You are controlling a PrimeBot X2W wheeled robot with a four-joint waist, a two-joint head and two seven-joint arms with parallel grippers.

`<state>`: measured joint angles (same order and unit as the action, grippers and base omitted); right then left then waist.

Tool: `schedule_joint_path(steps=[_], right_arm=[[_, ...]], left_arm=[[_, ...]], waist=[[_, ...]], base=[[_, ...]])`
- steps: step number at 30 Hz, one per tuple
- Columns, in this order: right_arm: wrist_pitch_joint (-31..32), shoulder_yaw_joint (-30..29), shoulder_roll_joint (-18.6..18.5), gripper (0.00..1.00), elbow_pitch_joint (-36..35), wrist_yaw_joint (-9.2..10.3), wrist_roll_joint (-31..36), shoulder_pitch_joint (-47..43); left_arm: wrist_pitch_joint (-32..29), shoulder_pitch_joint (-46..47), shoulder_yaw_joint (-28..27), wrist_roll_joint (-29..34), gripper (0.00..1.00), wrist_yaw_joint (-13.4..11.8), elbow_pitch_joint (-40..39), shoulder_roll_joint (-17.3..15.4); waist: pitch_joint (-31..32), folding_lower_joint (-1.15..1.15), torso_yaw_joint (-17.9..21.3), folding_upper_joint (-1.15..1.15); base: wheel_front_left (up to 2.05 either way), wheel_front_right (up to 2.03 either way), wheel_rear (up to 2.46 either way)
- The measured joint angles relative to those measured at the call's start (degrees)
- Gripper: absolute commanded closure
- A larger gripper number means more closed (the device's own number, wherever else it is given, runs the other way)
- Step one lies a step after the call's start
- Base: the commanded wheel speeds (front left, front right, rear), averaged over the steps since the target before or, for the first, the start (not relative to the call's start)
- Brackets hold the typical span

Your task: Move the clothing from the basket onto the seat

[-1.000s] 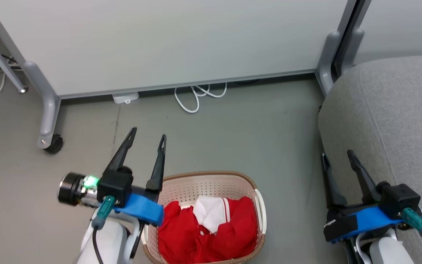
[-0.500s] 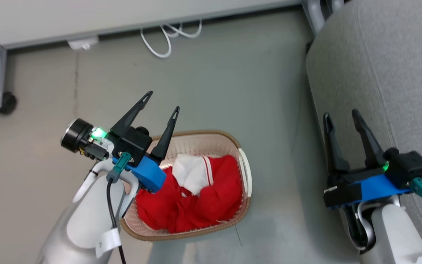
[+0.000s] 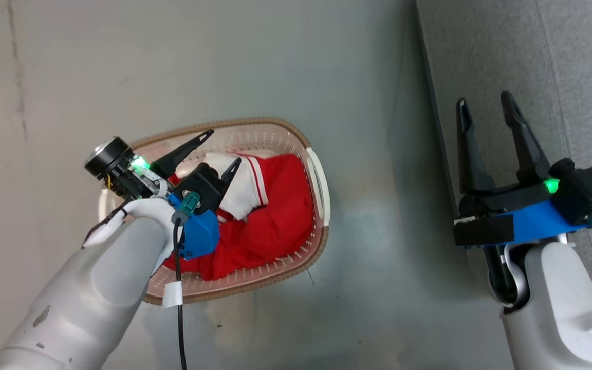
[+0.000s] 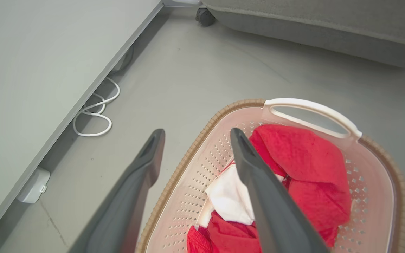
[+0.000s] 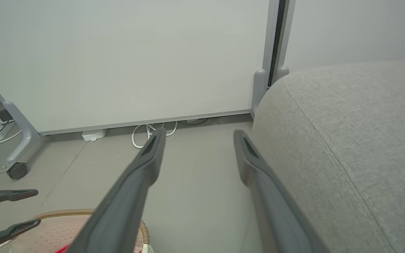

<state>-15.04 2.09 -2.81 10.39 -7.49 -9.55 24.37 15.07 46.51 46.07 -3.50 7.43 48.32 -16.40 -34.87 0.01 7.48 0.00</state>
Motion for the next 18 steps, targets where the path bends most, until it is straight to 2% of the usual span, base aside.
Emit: schedule_joint_path(steps=[11,16,18], right_arm=[[0.0,0.7,0.0,0.00,-1.6,0.00,0.2,2.8],[0.0,1.0,0.0,0.00,-2.6,0.00,0.0,3.8],[0.0,1.1,0.0,0.00,-2.8,0.00,-0.1,4.0]], left_arm=[[-0.4,7.7,17.4,-2.8,0.00,0.0,15.9,-0.4],[-3.8,10.1,23.3,-6.0,0.00,0.0,20.7,-0.7],[-4.4,10.6,24.0,-6.5,0.00,0.0,21.1,-0.8]], waist=[[-8.7,0.00,2.4,0.00],[-12.2,0.00,3.5,0.00],[-12.9,0.00,3.7,0.00]], base=[[0.00,0.00,0.00],[0.00,0.00,0.00],[0.00,0.00,0.00]])
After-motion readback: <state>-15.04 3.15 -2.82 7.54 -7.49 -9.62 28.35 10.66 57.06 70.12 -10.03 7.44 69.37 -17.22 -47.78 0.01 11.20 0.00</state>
